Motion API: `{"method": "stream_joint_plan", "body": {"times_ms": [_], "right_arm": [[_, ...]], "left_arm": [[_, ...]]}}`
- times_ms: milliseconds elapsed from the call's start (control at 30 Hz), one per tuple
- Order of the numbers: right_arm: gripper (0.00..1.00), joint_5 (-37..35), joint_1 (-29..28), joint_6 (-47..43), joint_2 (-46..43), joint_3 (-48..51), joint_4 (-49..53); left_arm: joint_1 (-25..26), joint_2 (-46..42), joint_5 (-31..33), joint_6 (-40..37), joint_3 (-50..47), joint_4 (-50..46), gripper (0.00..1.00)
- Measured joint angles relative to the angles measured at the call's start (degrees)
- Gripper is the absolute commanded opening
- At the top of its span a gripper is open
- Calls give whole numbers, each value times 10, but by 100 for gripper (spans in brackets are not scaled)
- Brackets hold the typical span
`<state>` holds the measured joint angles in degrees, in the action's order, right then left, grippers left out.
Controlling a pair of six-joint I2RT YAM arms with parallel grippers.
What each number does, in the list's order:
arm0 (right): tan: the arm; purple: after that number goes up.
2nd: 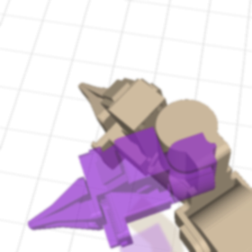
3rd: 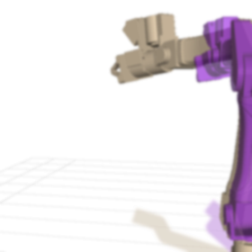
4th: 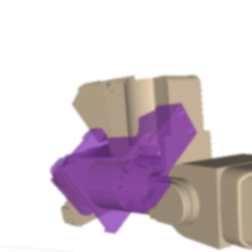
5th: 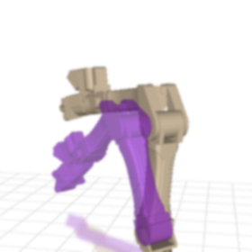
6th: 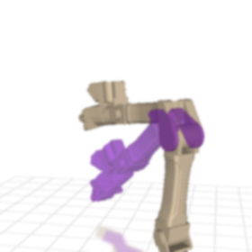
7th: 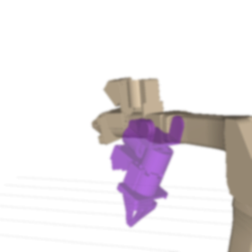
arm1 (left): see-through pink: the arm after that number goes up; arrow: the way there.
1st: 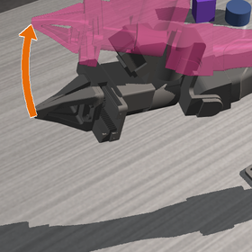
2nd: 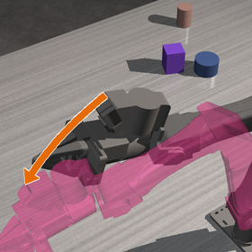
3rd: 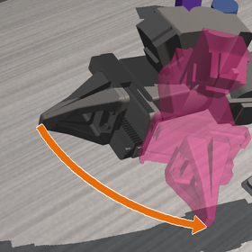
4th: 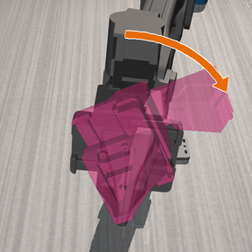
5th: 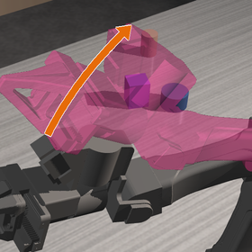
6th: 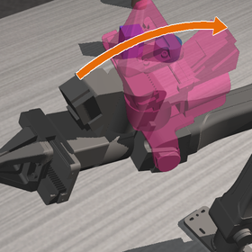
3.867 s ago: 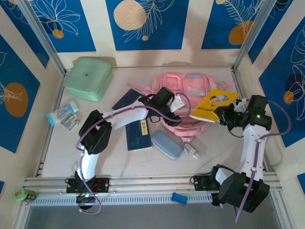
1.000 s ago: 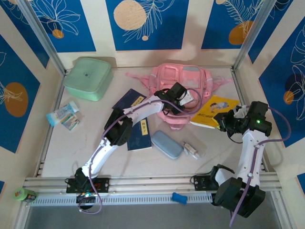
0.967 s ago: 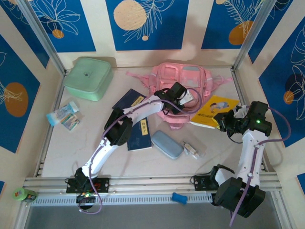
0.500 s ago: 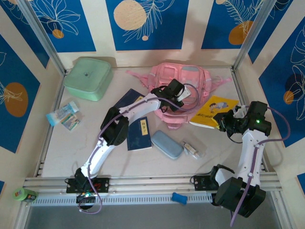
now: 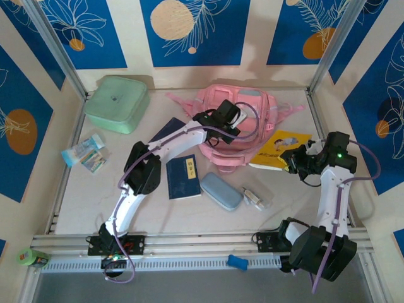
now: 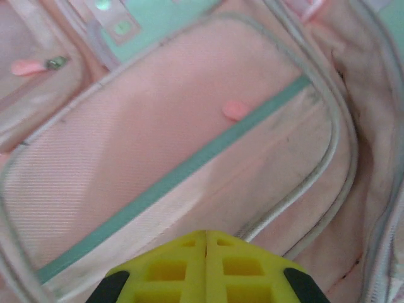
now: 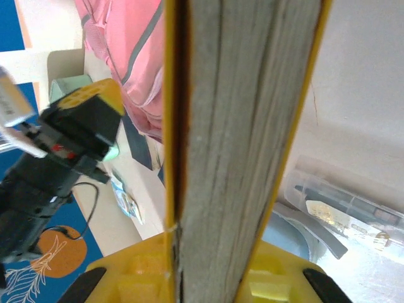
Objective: Pack the student bag
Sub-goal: Open the student bag at the top-center of the table, then place the book in the student bag.
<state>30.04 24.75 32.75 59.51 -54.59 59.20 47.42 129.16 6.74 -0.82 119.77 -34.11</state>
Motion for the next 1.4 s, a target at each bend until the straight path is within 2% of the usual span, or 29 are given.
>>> {"method": "stream_joint_plan", "body": {"times_ms": [233,267,300,400,633,833,900,967,1067,1167,1200,1400], "right_arm": [[0,1,-4,-4,14,17,-2],[0,1,-4,-5,15,17,-2],[0,1,-2,-7,15,17,-3],[0,1,8,-9,15,17,-4],[0,6,14,-9,15,17,-11],[0,10,11,-9,15,17,-11],[0,10,10,-9,15,17,-11],[0,10,8,-8,15,17,-11],[0,10,3,-8,15,17,-11],[0,10,-2,-7,15,17,-14],[0,10,-3,-6,15,17,-14],[0,8,-11,-2,14,17,-16]], "left_arm": [[-1,-13,-16,16,38,2,2],[-1,-13,-31,4,38,1,14],[-1,-13,-47,-11,37,0,21],[0,-13,-73,-69,29,-7,35],[0,4,-96,-223,25,-33,58],[0,71,-91,-311,44,-54,67],[0,99,-80,-328,52,-55,66],[0,123,-64,-336,73,-56,57],[0,136,-52,-339,91,-47,34],[-1,137,-45,-337,96,-27,3],[-2,138,-41,-338,97,-20,0],[-2,139,-32,-324,97,-6,0]]}}
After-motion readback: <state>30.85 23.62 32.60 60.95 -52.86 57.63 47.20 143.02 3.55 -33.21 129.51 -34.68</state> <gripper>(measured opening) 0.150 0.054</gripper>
